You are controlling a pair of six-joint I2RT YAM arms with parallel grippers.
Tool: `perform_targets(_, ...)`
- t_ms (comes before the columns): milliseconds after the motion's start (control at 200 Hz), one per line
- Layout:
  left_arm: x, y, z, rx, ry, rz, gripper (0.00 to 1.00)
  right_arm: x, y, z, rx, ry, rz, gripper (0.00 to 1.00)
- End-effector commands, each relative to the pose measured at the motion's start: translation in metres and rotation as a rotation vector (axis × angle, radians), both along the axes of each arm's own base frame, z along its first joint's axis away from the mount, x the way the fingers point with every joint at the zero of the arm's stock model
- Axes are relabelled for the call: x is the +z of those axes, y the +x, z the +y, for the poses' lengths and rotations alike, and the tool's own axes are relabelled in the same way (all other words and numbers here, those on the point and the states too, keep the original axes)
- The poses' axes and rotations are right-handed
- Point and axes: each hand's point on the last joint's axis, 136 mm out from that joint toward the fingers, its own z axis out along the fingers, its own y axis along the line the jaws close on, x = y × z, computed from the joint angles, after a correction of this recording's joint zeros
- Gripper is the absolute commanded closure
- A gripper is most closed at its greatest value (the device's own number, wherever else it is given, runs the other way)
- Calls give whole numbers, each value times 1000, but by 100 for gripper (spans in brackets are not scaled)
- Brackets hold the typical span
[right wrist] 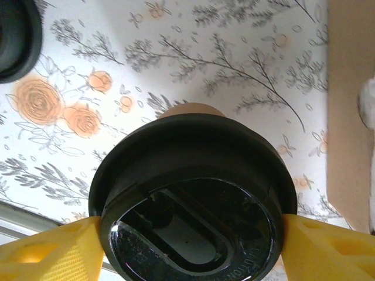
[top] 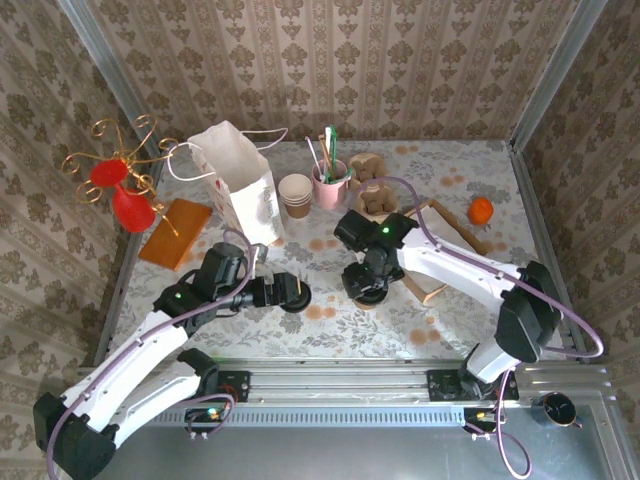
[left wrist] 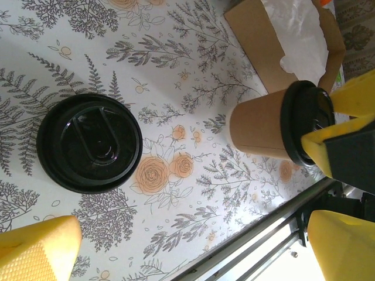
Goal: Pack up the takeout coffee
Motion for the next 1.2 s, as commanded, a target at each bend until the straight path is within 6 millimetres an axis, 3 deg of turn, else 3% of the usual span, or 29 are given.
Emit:
perform_targets(0,3,4,-5,-21,-13,-10,0,4,-16,-29,-70,-42,1,25)
perform_targets(220,4,15,-18,-56,-25,-9,0,11,-51,-83,-175,-96,-12,25)
perform_targets(550,17,35,-32,-123,-38,7,0,9,-61,-142,-415,-89,2,26)
perform_targets(705,20,44,-32,-136,-56,23,0,8,-55,-161,-496,-119,-1,25)
perform_targets(870,18,49,-32,-143,-64,37,0,8,-36,-180,-600,-97,-34,25)
perform_targets(985,18,49,-29,-146,-70,43,0,0,-28,-199,-662,-109,-13,25)
perform_targets(1190,19,44,-20,-137,-75,45,0,-11,-18,-214,-732,-66,9,25)
